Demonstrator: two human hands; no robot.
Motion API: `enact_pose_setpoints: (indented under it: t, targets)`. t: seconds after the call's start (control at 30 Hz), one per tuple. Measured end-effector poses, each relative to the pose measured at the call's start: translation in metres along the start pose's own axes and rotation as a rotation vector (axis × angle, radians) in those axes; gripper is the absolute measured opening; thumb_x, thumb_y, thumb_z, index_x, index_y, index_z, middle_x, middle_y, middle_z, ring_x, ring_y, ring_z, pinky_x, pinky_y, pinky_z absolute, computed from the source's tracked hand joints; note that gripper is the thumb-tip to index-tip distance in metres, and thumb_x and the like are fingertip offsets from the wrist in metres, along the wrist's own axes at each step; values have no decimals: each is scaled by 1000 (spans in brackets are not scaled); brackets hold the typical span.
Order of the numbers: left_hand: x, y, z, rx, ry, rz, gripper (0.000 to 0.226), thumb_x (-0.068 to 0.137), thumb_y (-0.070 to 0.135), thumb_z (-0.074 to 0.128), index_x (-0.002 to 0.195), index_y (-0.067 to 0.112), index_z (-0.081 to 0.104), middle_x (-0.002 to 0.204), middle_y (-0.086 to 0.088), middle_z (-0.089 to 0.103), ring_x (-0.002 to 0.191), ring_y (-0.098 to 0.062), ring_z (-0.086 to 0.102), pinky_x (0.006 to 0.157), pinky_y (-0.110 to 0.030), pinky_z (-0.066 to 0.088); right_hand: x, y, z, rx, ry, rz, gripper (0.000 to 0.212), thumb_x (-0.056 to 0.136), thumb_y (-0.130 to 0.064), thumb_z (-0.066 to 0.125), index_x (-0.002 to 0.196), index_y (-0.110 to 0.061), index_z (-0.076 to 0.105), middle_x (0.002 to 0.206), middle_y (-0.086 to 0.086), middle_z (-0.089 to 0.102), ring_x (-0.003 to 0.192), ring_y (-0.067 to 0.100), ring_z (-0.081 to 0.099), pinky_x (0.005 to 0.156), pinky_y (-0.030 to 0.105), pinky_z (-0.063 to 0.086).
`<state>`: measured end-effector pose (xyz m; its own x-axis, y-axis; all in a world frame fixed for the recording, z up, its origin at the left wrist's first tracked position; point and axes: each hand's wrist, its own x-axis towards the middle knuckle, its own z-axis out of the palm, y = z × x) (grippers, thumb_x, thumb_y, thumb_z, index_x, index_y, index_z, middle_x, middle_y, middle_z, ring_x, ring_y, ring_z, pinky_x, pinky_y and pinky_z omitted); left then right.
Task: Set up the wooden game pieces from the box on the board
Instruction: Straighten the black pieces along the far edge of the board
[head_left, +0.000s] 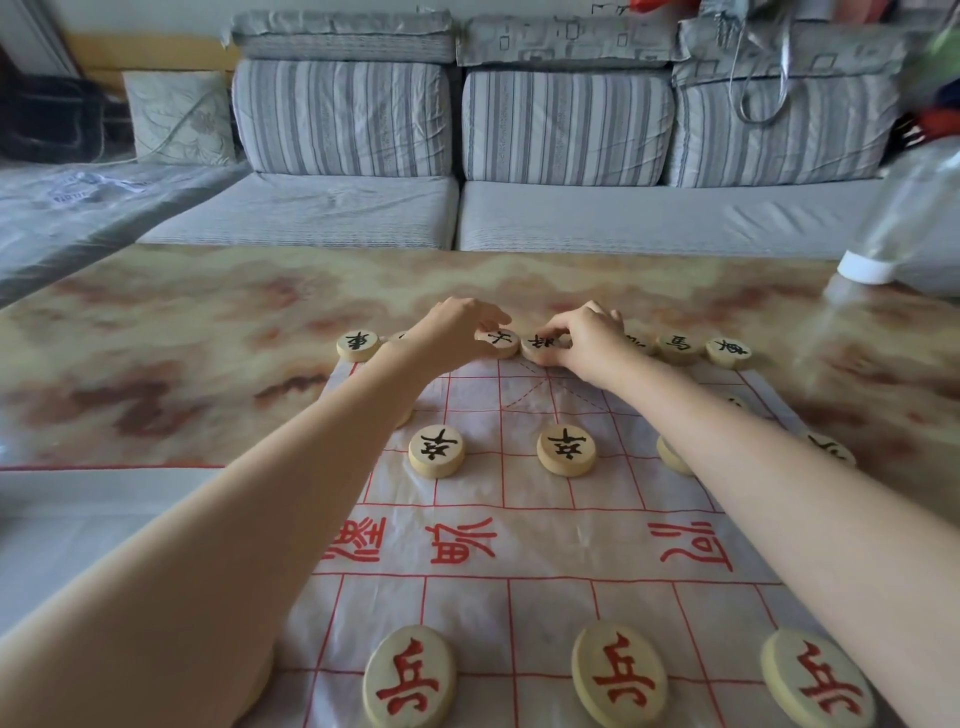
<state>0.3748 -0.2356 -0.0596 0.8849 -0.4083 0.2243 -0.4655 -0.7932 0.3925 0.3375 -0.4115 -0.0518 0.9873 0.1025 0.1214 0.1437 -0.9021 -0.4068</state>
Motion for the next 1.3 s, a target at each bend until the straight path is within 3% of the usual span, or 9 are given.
enact_pose_setpoints:
  t: [0.07,0.27,0.47,0.6,0.73,0.83,1.0,1.2,1.3]
  targets:
    - [0,1,2,40,30,-15,42,78,29,70,117,16,61,110,-7,68,105,-23,61,100,-38,41,2,2,2,-8,3,8,42,81,-41,66,120,-25,62,122,11,45,119,32,36,99,29,24]
    - [-1,3,7,121,101,-62,42,79,41,66,113,16,64,112,-8,59,107,-24,53,96,-30,30,5,4,4,-7,1,-9,41,80,-41,67,117,-24,63,121,12,49,122,28,37,99,29,21]
    - [-1,5,9,74,86,-100,46,78,43,66,114,13,64,113,-9,61,106,-28,56,94,-32,35,2,2,-2,-19,9,-39,40,84,-36,65,121,-21,61,121,9,50,122,24,34,98,26,22]
    - [-4,6,9,40,74,-109,47,79,41,66,116,12,63,114,-10,61,106,-28,56,96,-34,37,7,1,-3,-34,0,-23,42,81,-37,69,120,-23,60,88,-11,49,121,22,36,97,30,23]
    - [-5,5,11,35,68,-108,50,80,40,66,121,12,58,117,-10,61,110,-27,56,100,-38,39,11,4,-2,-15,-23,-11,55,81,-38,68,131,-22,50,114,-3,63,123,19,37,97,32,22]
    - [-5,5,10,44,64,-105,48,80,41,65,120,14,59,117,-8,60,108,-26,56,99,-36,38,8,2,-5,-13,-63,8,55,85,-36,65,135,-22,46,101,-5,52,124,23,33,101,31,25]
    - [-5,5,9,70,50,-99,45,81,42,63,118,16,61,117,-7,59,106,-25,55,96,-33,35,11,3,-4,-13,-107,51,53,85,-40,63,134,-27,48,131,13,40,126,32,29,103,30,28]
    - [-5,4,10,72,56,-91,46,81,42,63,118,15,61,119,-7,59,109,-26,55,98,-34,34,23,14,7,6,-108,68,57,82,-48,62,134,-31,47,135,12,41,129,33,28,105,35,25]
    - [-3,1,12,76,58,-93,50,80,44,64,122,18,58,123,-6,57,115,-25,52,102,-34,30,24,16,10,-6,-88,61,59,81,-50,61,135,-31,46,131,9,42,125,30,28,97,33,27]
